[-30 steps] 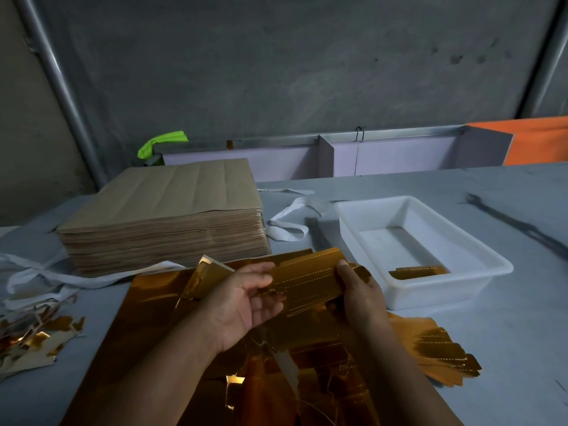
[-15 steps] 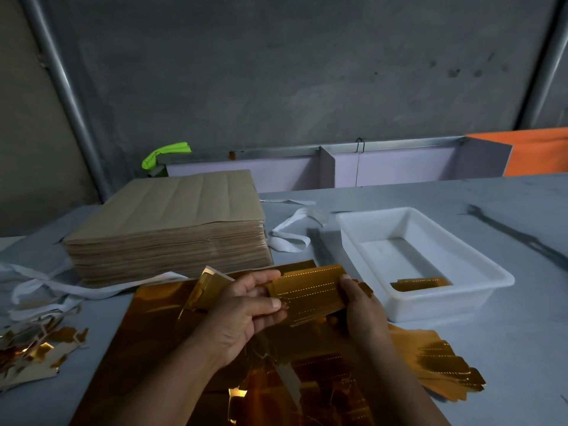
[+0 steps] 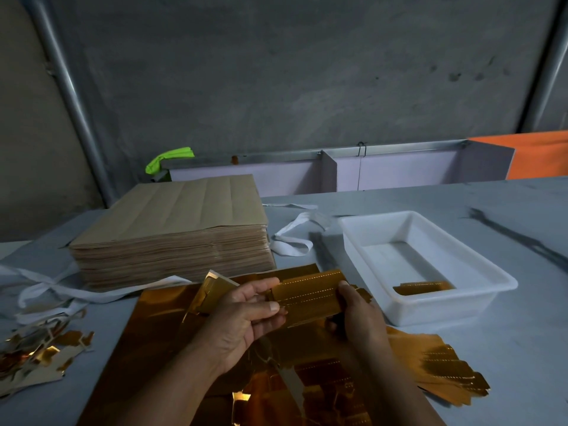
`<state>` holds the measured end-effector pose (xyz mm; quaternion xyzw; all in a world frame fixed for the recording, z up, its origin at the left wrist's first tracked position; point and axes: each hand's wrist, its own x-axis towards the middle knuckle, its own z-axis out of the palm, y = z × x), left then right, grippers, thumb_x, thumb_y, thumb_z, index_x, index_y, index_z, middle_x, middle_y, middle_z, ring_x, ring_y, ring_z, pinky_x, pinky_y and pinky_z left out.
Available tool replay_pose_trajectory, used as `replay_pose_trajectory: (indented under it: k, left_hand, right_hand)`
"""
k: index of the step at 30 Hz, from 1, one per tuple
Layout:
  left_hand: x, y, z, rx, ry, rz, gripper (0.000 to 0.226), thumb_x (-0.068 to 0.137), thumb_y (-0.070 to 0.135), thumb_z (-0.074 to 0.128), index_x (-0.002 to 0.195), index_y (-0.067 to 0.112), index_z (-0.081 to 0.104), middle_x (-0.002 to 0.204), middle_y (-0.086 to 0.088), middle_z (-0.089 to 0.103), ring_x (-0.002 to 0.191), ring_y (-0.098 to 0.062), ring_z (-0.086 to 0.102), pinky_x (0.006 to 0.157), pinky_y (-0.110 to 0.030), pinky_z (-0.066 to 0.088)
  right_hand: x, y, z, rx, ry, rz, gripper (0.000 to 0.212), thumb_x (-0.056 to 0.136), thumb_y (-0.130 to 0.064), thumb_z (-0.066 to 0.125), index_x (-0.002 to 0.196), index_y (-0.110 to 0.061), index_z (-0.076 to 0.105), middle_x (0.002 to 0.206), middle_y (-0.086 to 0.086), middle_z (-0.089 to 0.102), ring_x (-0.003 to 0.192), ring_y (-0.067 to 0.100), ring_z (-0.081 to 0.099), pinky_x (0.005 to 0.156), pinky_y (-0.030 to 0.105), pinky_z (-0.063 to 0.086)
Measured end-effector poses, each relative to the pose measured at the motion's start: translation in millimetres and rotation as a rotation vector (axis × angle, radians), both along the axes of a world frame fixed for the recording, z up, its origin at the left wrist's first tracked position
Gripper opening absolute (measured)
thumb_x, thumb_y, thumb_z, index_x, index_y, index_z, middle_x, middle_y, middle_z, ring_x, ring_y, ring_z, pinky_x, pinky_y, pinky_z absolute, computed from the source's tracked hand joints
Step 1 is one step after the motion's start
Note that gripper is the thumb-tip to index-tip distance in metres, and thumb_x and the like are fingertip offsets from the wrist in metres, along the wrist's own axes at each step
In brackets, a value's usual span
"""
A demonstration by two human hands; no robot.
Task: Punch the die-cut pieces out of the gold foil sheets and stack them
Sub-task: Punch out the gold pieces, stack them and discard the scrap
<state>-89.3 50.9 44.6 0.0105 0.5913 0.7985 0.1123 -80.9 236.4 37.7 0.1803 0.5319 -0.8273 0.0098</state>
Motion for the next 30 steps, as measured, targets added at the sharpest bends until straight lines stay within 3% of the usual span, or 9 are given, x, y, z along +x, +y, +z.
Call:
replay_pose_trajectory:
  k: [4, 14, 22, 26, 30]
  left_hand:
    - [1, 2, -1, 0.027, 0.003, 0.016, 0.047, 0.078, -0.009, 0.064, 0.122, 0.010, 0.063, 0.084, -0.012, 0.072, 0.080, -0.022, 0.072, 0.066, -0.027, 0.058]
    - [3, 3, -7, 0.030, -0.046, 0.044, 0.043, 0.082, -0.014, 0.060, 0.119, 0.007, 0.062, 0.091, -0.018, 0.069, 0.080, -0.024, 0.073, 0.063, -0.028, 0.057]
    - [5, 3, -8, 0.013, -0.083, 0.044, 0.043, 0.084, -0.015, 0.057, 0.120, 0.007, 0.059, 0.085, -0.015, 0.072, 0.076, -0.024, 0.072, 0.062, -0.029, 0.057]
    - [7, 7, -7, 0.085, -0.154, -0.024, 0.046, 0.078, -0.004, 0.062, 0.123, 0.005, 0.057, 0.101, -0.022, 0.072, 0.083, -0.030, 0.073, 0.061, -0.034, 0.058]
    - [10, 14, -9, 0.040, -0.155, -0.024, 0.045, 0.078, -0.001, 0.068, 0.121, 0.007, 0.059, 0.103, -0.019, 0.072, 0.083, -0.026, 0.073, 0.062, -0.032, 0.058]
  right_hand:
    - [2, -1, 1, -0.021, 0.022, 0.026, 0.031, 0.101, -0.038, 0.049, 0.083, -0.012, 0.053, 0.056, 0.003, 0.053, 0.044, 0.012, 0.049, 0.052, 0.025, 0.040]
    - [1, -4, -3, -0.022, 0.011, 0.048, 0.033, 0.100, -0.040, 0.050, 0.081, -0.013, 0.054, 0.057, 0.005, 0.052, 0.046, 0.014, 0.048, 0.049, 0.026, 0.040]
    - [0, -10, -4, 0.081, 0.019, 0.010, 0.028, 0.101, -0.037, 0.051, 0.096, -0.010, 0.053, 0.063, 0.006, 0.055, 0.058, 0.018, 0.054, 0.061, 0.032, 0.041]
    - [1, -12, -4, 0.137, 0.023, -0.012, 0.031, 0.101, -0.037, 0.049, 0.094, -0.008, 0.055, 0.067, 0.007, 0.055, 0.064, 0.020, 0.054, 0.062, 0.032, 0.041]
    - [4, -14, -1, 0.164, 0.023, 0.002, 0.030, 0.102, -0.037, 0.048, 0.095, -0.009, 0.055, 0.071, 0.006, 0.057, 0.065, 0.019, 0.057, 0.057, 0.030, 0.040]
